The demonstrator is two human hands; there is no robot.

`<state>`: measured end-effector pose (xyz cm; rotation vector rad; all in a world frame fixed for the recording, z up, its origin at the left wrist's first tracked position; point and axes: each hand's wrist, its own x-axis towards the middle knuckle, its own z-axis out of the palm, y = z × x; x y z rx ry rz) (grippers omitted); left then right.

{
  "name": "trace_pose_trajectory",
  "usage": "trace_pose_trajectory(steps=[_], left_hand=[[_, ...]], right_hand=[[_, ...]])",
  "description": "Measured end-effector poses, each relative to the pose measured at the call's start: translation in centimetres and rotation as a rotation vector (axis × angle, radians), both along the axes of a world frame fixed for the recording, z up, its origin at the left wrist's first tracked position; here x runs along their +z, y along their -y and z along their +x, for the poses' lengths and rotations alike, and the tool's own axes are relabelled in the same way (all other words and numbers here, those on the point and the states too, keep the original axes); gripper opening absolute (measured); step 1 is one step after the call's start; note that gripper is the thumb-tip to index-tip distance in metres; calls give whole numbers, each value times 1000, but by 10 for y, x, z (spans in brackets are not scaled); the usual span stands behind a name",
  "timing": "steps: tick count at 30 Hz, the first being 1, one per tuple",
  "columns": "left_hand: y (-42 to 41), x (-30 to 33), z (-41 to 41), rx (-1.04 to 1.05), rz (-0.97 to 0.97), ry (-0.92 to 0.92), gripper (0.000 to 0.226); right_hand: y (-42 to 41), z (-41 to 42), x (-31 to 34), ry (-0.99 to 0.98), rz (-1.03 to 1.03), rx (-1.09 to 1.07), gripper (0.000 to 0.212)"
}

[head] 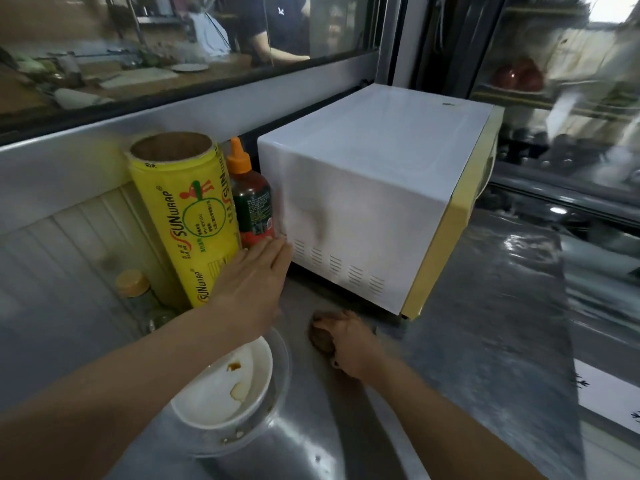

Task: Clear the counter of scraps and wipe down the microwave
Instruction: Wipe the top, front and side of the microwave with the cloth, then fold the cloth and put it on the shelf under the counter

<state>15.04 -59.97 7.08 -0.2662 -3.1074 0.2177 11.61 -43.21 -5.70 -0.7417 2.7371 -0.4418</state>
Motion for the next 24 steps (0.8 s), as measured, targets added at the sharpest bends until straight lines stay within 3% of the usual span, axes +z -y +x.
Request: trace_pose_trajectory(steps=[2, 6, 12, 17, 21, 24], left_hand=[[-3, 2, 8, 5, 17, -3, 93], [-13, 3, 33, -6, 73, -13, 91], [-40, 22, 71, -80, 144, 66, 88], [-68, 48, 126, -213, 319, 162, 79], [-83, 67, 185, -297, 502, 216, 63], [-93, 82, 231, -367, 636, 242, 66]], right_hand=[[-15, 12, 9, 78, -96, -61, 61], [-42, 47, 39, -6, -336, -269, 43], [-79, 107, 78, -8, -620, -598, 43], [-100, 169, 115, 171, -1085, -953, 22], [-104, 229, 144, 204, -1292, -1056, 13], [-102, 277, 166, 211, -1362, -1061, 15]])
